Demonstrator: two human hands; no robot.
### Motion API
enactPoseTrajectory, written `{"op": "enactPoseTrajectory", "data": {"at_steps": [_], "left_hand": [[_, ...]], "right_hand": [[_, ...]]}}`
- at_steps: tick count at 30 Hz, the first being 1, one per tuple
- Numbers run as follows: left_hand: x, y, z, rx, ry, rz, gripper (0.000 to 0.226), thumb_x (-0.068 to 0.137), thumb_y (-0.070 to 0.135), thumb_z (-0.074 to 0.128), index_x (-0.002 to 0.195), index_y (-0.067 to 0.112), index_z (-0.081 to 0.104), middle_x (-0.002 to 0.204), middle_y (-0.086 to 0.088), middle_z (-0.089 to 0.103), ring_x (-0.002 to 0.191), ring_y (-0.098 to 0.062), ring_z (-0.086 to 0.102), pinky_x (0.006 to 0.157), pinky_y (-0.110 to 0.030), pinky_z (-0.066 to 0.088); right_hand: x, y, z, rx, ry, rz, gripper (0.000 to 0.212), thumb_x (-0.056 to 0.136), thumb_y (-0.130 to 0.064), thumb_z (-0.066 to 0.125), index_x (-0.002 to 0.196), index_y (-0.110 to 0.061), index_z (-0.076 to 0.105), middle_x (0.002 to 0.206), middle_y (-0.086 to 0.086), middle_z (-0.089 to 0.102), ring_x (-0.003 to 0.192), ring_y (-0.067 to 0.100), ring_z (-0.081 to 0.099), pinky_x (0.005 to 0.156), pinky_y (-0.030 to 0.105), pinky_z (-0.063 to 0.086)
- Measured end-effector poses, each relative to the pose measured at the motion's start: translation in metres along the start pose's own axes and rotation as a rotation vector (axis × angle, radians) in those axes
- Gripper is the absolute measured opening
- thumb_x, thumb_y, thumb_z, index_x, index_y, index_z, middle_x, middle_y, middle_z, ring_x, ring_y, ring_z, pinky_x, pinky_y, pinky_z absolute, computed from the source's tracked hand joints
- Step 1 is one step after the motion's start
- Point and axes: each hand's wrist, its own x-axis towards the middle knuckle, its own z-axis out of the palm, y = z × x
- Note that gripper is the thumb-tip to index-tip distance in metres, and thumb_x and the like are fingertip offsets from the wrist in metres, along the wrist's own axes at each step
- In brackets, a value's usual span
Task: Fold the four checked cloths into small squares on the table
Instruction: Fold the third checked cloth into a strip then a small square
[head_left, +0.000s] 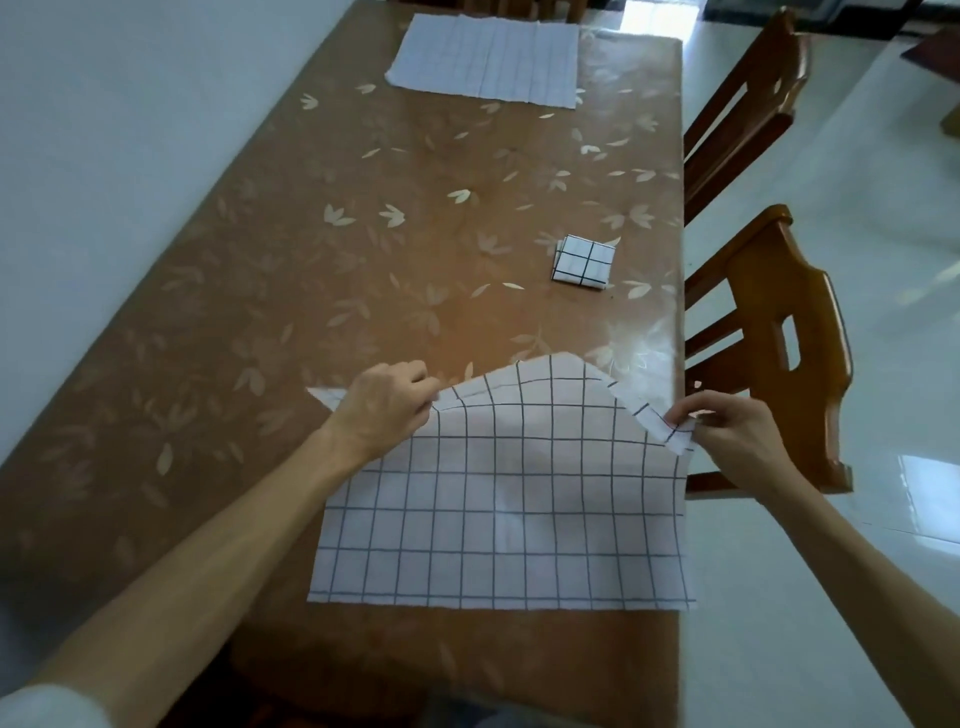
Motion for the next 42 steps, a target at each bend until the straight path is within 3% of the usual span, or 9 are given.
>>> {"op": "enactPoseTrajectory", "data": {"at_steps": [5,11,17,21,24,26,30,36,42], "left_hand": [[-0.050,0.028,-0.014,0.067,0.018,0.097,0.013,0.077,0.004,0.072,0.082,0.013,0.064,0.074,-0.002,0.051,0.060,-0.018,0.045,0.050,-0.031,0.041],[-0.099,0.055,0.012,0.058,-0.207,0.107,0.033,0.064,0.004,0.083,0.088,0.017,0.065,0.076,0.001,0.054,0.063,-0.014,0.050,0.056,-0.021,0.039],[-0.118,0.073,0.053,0.085,-0.384,0.115,0.040,0.059,0.010,0.085,0.090,0.019,0.061,0.079,0.001,0.052,0.067,-0.015,0.050,0.053,-0.025,0.046],[-0.122,0.087,0.052,-0.032,-0.342,0.061,0.040,0.080,0.055,0.061,0.104,0.023,0.057,0.104,-0.001,0.053,0.093,-0.015,0.048,0.077,-0.028,0.049],[-0.111,0.094,0.054,-0.080,-0.186,0.034,0.045,0.090,0.054,0.054,0.119,0.019,0.061,0.128,-0.007,0.053,0.118,-0.021,0.049,0.098,-0.036,0.049],[-0.098,0.095,0.064,-0.049,-0.128,0.005,0.046,0.097,0.043,0.051,0.133,0.015,0.055,0.144,-0.015,0.046,0.132,-0.028,0.043,0.107,-0.045,0.044],[-0.077,0.095,0.084,0.058,-0.278,-0.058,0.071,0.102,0.051,0.035,0.159,0.015,0.010,0.166,-0.015,0.002,0.153,-0.030,0.004,0.123,-0.048,0.015],[-0.092,0.094,0.099,0.047,-0.396,-0.109,0.077,0.101,0.064,0.019,0.158,0.019,-0.006,0.165,-0.010,-0.016,0.152,-0.026,-0.014,0.123,-0.051,0.011],[-0.100,0.084,0.099,0.040,-0.438,-0.118,0.081,0.097,0.071,0.014,0.157,0.022,-0.011,0.164,-0.009,-0.021,0.151,-0.025,-0.020,0.122,-0.053,0.008]], "right_hand": [[-0.040,0.028,0.000,-0.008,0.000,-0.024,0.029,0.079,0.012,0.069,0.071,-0.015,0.074,0.100,-0.001,0.066,0.099,0.021,0.061,0.080,0.035,0.054],[-0.071,0.072,0.017,-0.403,-0.058,-0.037,0.042,0.082,0.004,0.072,0.068,-0.035,0.066,0.119,0.000,0.058,0.113,0.021,0.051,0.096,0.041,0.049],[-0.079,0.095,0.031,-0.450,-0.001,0.042,0.039,0.085,0.010,0.062,0.074,-0.026,0.070,0.130,0.009,0.057,0.123,0.028,0.049,0.102,0.041,0.042],[-0.089,0.095,0.040,-0.467,0.145,-0.086,0.032,0.085,0.012,0.058,0.082,-0.017,0.072,0.127,0.012,0.060,0.120,0.030,0.049,0.099,0.045,0.046],[-0.091,0.088,0.066,-0.541,0.084,-0.265,0.028,0.083,0.004,0.066,0.099,-0.018,0.069,0.131,0.011,0.058,0.121,0.032,0.052,0.096,0.055,0.049],[-0.086,0.081,0.094,-0.611,-0.024,-0.296,0.037,0.086,-0.002,0.065,0.119,-0.019,0.063,0.144,0.010,0.049,0.132,0.031,0.045,0.106,0.052,0.042],[-0.075,0.075,0.143,-0.727,-0.186,-0.303,0.064,0.100,-0.019,0.050,0.156,-0.018,0.019,0.163,0.004,-0.002,0.149,0.021,-0.004,0.119,0.039,0.004],[-0.077,0.098,0.143,-0.812,-0.291,-0.236,0.065,0.098,-0.046,0.008,0.155,-0.020,-0.008,0.160,0.000,-0.021,0.147,0.014,-0.023,0.120,0.034,-0.009],[-0.078,0.104,0.137,-0.831,-0.325,-0.222,0.067,0.096,-0.052,0.008,0.154,-0.024,-0.010,0.160,0.000,-0.023,0.146,0.012,-0.025,0.119,0.034,-0.011]]}}
